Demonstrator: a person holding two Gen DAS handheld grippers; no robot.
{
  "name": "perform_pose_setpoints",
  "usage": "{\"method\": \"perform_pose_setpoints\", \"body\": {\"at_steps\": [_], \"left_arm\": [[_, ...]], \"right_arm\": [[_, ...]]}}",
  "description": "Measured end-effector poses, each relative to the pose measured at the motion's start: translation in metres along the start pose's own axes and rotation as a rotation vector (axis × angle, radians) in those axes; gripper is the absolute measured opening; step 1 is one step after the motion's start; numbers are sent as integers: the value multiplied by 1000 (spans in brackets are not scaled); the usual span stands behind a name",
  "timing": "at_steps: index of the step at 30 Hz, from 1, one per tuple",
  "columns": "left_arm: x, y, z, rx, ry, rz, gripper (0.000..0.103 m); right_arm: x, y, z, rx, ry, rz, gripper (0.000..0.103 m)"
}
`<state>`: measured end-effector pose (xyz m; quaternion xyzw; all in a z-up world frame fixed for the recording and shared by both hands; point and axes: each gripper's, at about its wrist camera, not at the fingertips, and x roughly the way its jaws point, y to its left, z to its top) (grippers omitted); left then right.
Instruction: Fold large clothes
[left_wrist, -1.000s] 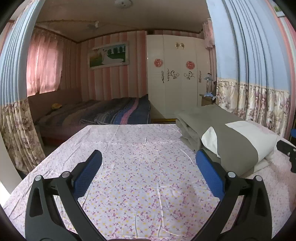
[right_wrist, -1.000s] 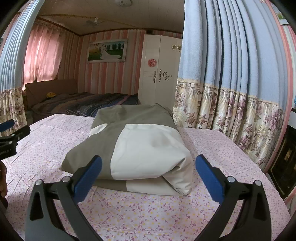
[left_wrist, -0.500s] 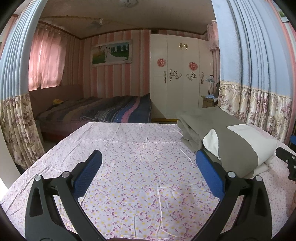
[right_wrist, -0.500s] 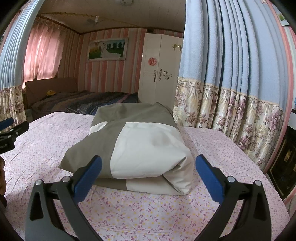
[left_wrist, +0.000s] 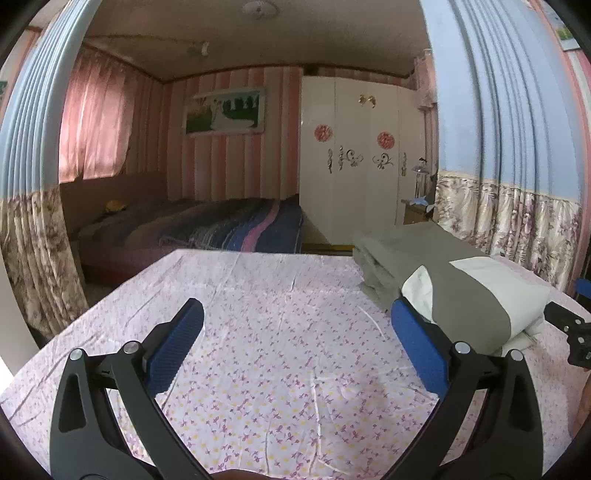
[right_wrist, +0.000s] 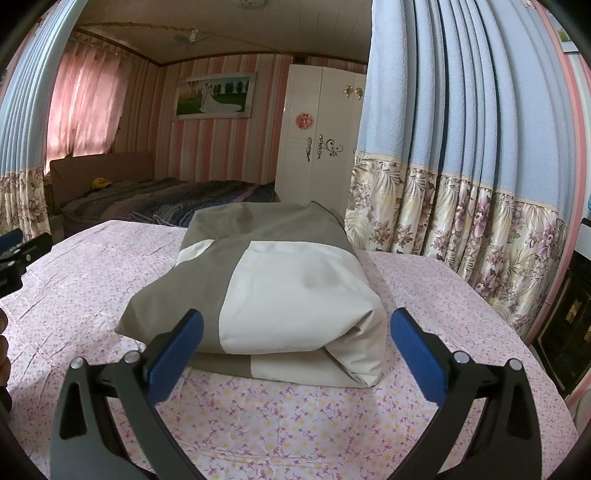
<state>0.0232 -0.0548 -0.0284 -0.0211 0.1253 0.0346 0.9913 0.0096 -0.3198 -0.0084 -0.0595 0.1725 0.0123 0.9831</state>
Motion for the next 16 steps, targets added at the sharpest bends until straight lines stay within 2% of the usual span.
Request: {"method": "perform_pose_setpoints", "body": {"at_steps": [6,11,16], "left_arm": [[-8,-11,0,55,-38,2,100],[0,-7,-2,35,24,-55,100],[0,-8,-3,41,29,-65,100]], "right_arm": [[1,-1,0,3,-2,-1,101],[1,-3,0,5,-6,0,101],[1,-3,1,4,-5,0,101]]}}
